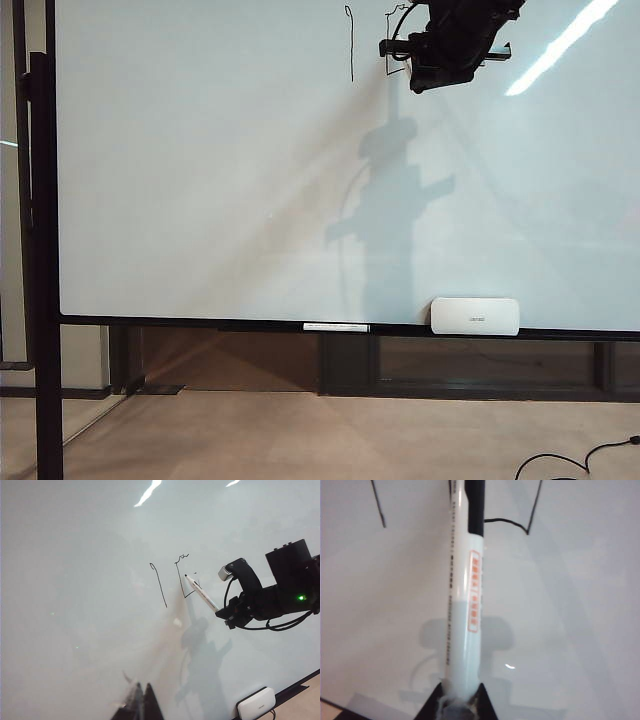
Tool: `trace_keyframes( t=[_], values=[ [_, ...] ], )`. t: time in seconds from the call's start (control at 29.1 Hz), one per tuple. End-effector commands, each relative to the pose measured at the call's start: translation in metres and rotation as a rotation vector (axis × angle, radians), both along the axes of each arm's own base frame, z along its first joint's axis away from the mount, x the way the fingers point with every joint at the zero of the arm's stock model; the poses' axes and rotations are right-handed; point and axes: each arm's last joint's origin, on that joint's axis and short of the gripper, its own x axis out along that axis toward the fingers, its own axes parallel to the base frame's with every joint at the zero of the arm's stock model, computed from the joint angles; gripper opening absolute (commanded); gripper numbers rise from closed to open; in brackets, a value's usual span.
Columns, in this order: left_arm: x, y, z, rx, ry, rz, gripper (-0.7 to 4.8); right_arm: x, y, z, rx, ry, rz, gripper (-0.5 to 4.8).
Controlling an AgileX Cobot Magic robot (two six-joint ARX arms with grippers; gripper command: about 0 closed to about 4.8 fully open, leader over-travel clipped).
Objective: Reach to the right to find the marker pen, pick it up, and write the number 16 on the whiteboard.
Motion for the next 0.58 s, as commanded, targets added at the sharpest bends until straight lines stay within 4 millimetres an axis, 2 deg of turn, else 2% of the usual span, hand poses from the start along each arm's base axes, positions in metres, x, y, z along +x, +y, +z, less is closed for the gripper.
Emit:
trace_keyframes(
  t=[0.03, 0.58],
  values=[
    [-0.002, 0.001, 0.002, 0.0, -0.009, 0.009, -0.06, -0.002, 0.001, 0.007, 0.016, -0.03, 0.033, -0.02],
    [-0.016, 0.008, 0.004, -0.009, -0.006, 0.037, -0.06, 0.0, 0.002, 0.004, 0.031, -0.019, 0.05, -0.02]
  ],
)
